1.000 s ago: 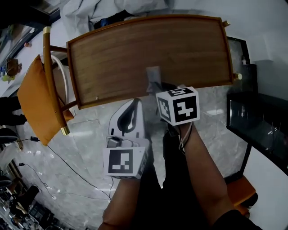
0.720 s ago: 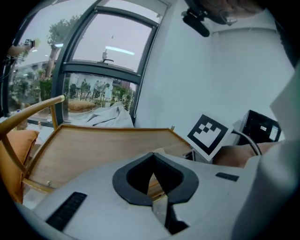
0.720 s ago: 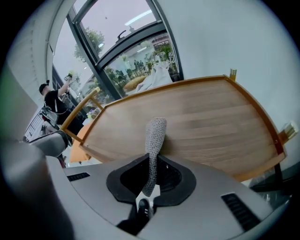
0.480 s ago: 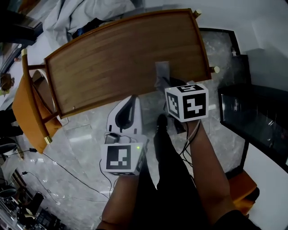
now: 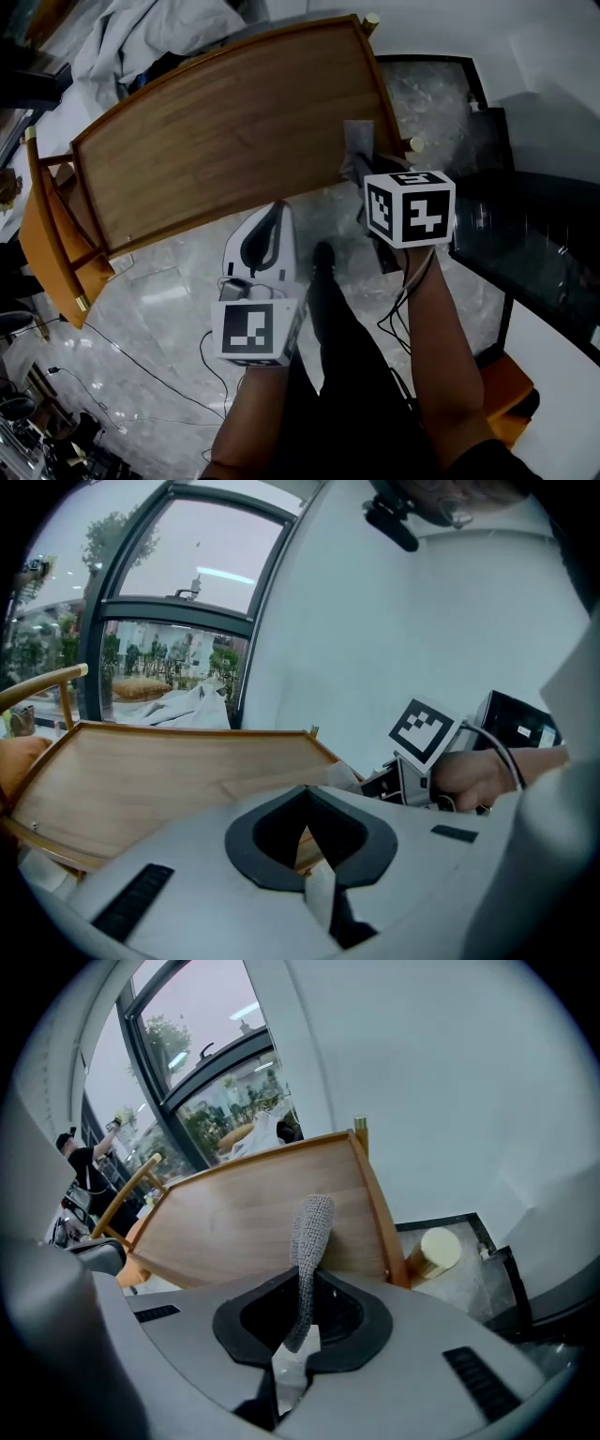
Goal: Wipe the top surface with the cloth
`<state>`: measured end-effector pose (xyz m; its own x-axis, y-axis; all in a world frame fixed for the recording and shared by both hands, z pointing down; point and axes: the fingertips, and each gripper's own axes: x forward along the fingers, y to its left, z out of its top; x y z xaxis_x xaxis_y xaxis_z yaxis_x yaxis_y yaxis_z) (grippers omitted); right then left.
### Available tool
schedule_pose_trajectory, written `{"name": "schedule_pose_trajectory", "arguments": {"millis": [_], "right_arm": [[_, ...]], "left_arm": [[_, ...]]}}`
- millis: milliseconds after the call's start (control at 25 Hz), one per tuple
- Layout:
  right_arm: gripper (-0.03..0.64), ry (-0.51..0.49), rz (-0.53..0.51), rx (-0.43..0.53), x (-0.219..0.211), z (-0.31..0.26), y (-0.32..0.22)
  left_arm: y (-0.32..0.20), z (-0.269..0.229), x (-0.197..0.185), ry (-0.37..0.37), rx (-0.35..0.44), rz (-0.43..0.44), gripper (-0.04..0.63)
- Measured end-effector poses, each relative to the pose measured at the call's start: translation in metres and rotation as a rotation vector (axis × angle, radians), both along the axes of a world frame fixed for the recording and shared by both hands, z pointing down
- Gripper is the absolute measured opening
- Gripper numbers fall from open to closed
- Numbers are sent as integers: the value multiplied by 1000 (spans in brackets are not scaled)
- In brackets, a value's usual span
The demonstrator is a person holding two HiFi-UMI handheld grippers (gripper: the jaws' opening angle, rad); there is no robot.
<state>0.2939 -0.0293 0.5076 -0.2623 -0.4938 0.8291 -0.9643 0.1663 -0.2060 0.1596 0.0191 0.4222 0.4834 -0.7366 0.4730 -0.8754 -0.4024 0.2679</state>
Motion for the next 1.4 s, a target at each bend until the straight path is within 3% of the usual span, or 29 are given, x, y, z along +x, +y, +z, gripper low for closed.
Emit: {"name": "schedule_pose_trajectory", "arguments": {"millis": [280,560,720,960,1160,1400], "right_arm": [[37,59,22,16,32,-5,-3],[37,177,-6,52,45,-9,-3],[37,187,-26,81,43,-12,-3],[37,33,-164,399,-8,-77,-11],[37,-118,-263,530,-51,-167,10],[37,-275,-419,693,-83,-285,18]], "left_arm": [[0,1,14,-3,3,7,11],[8,4,20,-6,9,6,11],[15,3,15,0,6,-4,11],[19,-23,-17,47,27,-58,11],[27,-71,-61,75,43,-52,11],[29,-171,-102,93,220,24,11]]}}
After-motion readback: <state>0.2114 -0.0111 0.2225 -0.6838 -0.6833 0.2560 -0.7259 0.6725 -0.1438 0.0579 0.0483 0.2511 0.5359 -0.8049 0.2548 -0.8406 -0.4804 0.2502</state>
